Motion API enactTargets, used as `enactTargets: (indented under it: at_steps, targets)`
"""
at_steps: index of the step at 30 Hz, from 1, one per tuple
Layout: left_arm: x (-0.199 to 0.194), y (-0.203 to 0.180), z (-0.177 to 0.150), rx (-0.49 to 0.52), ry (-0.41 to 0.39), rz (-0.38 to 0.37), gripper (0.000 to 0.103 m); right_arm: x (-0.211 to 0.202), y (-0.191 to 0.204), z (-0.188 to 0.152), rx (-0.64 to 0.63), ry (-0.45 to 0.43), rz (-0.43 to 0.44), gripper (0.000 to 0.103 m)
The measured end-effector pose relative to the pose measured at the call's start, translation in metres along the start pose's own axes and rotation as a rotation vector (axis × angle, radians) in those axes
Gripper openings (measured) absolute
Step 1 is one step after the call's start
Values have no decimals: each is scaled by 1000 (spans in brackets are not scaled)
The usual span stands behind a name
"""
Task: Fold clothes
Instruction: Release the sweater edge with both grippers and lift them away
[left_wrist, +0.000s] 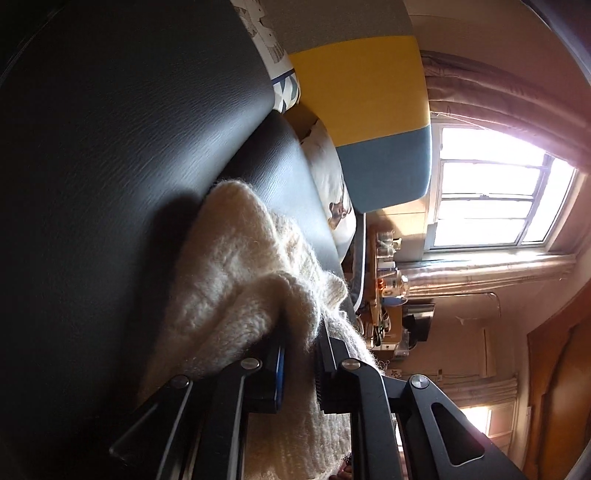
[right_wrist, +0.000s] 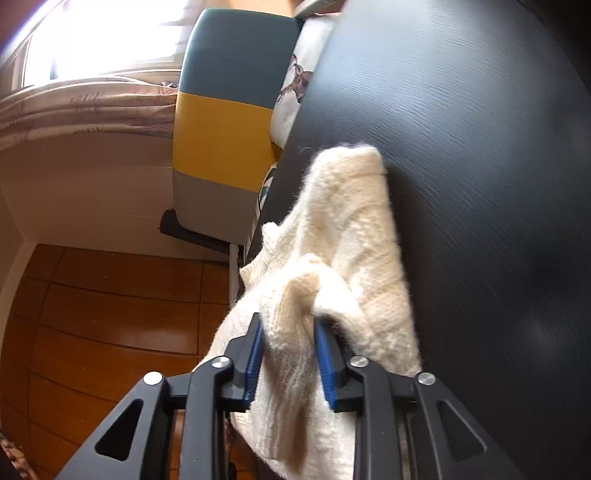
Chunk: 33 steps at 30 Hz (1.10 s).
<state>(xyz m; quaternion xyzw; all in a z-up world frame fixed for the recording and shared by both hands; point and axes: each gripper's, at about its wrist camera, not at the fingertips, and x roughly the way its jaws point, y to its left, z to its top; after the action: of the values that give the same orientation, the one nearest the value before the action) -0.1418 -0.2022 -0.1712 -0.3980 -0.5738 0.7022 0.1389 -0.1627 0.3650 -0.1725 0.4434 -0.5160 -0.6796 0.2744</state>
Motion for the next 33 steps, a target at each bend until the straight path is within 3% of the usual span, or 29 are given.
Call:
enactTargets:
  at_steps: [3,4,7,11,16,18,22,24,30,33]
  targets:
    - [-17,7,-30,-27,16,1,15,-27,-3,-26,31,-4,30,28]
    - [-22,8,-39,-28,20,4,15,-36,-3,-34,39,-8,37,39]
    - [-39,11,-58,-41,29,3,15,-52,15,-56,-30,21,38,50]
    - [-57,7,-68,-74,16,0,22,-49,31,-72,-107,135,16,56]
    - [-66,-10,-67,-79,-4,-25,35,-30,44,-83,-152,321,71,56]
    - [-64,-16,-64,-71,0,-30,36,-31,46,-80,-139,290,106,56]
    - [-56,-22,-52,-115,-18,-67,37,-54,39,-57,-35,32,239,56]
    - [-52,-22,-44,-145,-33,-73,40,-58,32,-44,15,-58,219,56]
    - [-48,-14,-22,-211,-70,-83,46,-55,31,-37,8,-77,121,56]
    - [-58,-16,-14,-191,-101,-92,49,-60,42,-40,-44,-88,91,56]
